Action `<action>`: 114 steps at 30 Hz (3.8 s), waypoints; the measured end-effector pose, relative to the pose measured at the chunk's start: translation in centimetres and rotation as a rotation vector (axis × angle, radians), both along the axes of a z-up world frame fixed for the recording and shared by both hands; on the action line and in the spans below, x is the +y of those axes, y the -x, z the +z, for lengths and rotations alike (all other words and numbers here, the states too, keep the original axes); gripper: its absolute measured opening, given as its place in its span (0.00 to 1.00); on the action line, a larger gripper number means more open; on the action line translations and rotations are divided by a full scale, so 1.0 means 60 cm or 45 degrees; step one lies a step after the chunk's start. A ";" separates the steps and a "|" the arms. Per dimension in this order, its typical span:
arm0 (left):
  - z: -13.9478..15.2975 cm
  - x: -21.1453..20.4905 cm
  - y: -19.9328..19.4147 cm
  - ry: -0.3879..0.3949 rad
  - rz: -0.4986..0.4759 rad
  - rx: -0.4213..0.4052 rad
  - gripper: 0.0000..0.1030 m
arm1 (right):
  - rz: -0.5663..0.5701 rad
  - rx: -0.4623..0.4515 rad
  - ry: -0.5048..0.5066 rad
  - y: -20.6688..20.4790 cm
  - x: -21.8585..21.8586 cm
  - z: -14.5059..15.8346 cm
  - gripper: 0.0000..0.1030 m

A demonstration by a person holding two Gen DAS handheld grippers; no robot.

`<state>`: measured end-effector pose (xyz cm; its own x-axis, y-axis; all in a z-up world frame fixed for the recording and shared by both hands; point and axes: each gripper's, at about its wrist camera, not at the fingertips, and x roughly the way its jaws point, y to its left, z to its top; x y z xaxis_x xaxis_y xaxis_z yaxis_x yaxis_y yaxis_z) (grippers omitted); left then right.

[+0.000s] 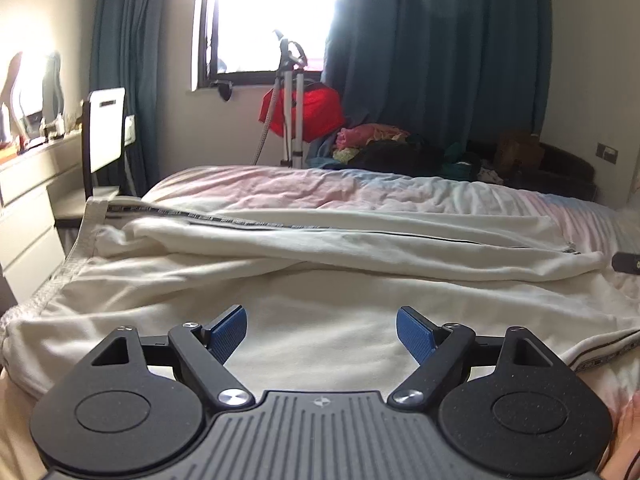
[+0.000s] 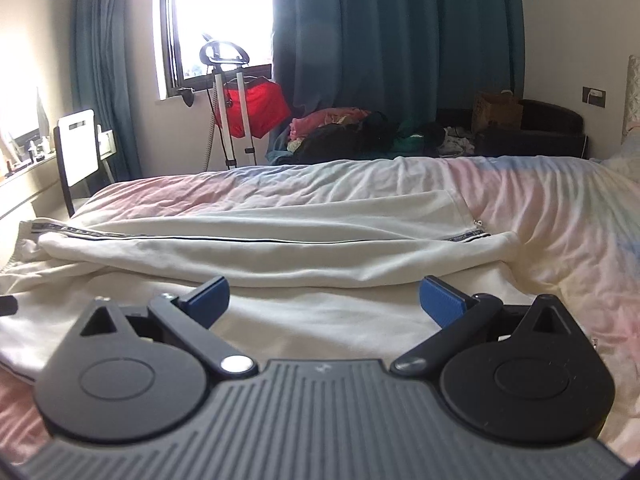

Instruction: Fold clothes

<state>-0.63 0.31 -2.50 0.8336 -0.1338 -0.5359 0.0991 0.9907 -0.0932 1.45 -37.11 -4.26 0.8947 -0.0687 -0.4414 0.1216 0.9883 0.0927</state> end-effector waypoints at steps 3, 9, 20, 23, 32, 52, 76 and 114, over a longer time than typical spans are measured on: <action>0.010 0.083 -0.008 0.215 0.118 0.131 0.81 | -0.017 0.044 -0.029 -0.007 -0.010 -0.011 1.00; 0.020 0.246 -0.017 0.393 0.380 0.332 0.82 | -0.051 0.131 -0.087 -0.020 -0.031 -0.032 1.00; -0.063 0.441 -0.017 0.754 0.816 0.689 0.86 | -0.082 0.234 -0.179 -0.040 -0.059 -0.059 1.00; -0.079 0.457 -0.023 0.789 0.861 0.664 0.86 | -0.105 0.251 -0.179 -0.041 -0.062 -0.063 1.00; -0.095 0.460 -0.031 0.830 0.814 0.509 0.87 | -0.100 0.285 -0.123 -0.054 -0.052 -0.070 1.00; -0.103 0.464 -0.030 0.822 0.768 0.460 0.87 | -0.174 0.355 0.011 -0.071 -0.046 -0.078 1.00; -0.125 0.477 -0.050 1.120 0.793 0.409 0.73 | -0.246 0.332 -0.086 -0.060 -0.068 -0.074 1.00; -0.098 0.465 -0.052 1.096 0.725 0.247 0.12 | -0.926 0.193 -1.097 0.027 -0.276 -0.187 1.00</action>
